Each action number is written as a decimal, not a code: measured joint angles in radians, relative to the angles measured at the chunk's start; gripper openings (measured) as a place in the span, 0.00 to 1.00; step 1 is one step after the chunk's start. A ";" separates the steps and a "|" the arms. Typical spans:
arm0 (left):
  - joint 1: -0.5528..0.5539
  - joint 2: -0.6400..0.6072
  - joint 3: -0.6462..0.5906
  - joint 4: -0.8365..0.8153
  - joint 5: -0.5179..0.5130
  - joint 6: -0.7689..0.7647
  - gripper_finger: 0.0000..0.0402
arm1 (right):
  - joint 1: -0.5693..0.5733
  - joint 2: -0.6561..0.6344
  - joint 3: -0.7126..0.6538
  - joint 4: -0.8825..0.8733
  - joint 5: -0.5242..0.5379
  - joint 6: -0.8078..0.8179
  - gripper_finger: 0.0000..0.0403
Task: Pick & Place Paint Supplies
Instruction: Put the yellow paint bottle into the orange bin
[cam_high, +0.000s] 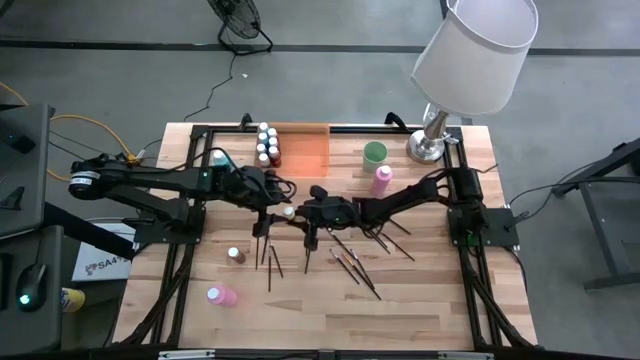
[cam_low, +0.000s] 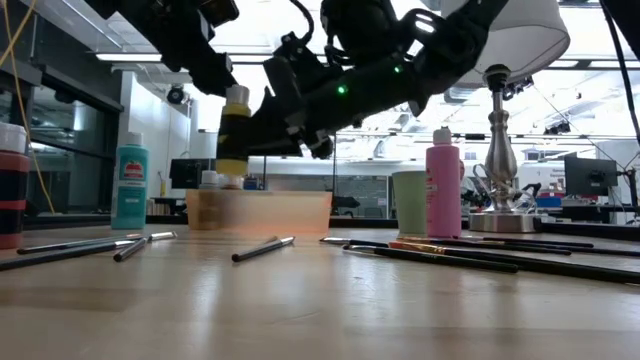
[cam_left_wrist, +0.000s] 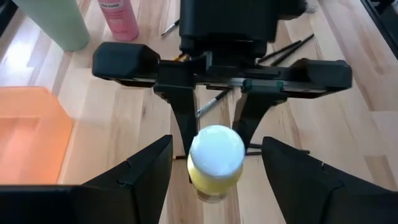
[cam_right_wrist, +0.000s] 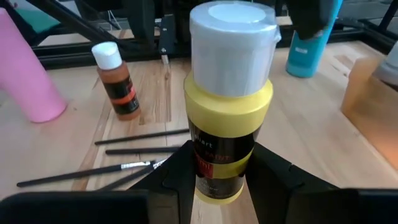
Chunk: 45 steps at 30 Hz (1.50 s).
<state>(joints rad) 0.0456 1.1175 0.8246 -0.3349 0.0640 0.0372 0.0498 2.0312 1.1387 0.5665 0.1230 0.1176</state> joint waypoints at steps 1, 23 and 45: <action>0.000 0.000 0.000 0.000 0.000 0.000 0.60 | 0.000 0.000 0.009 -0.007 0.000 -0.008 0.28; 0.000 0.000 0.000 -0.015 -0.009 -0.023 0.28 | 0.000 0.001 0.036 -0.041 0.006 -0.032 0.28; 0.045 -0.002 0.000 0.083 -0.458 0.002 0.28 | -0.017 -0.141 0.035 -0.487 0.134 0.117 0.75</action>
<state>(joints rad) 0.0903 1.1152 0.8249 -0.2518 -0.3940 0.0389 0.0331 1.8897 1.1734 0.0796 0.2569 0.2351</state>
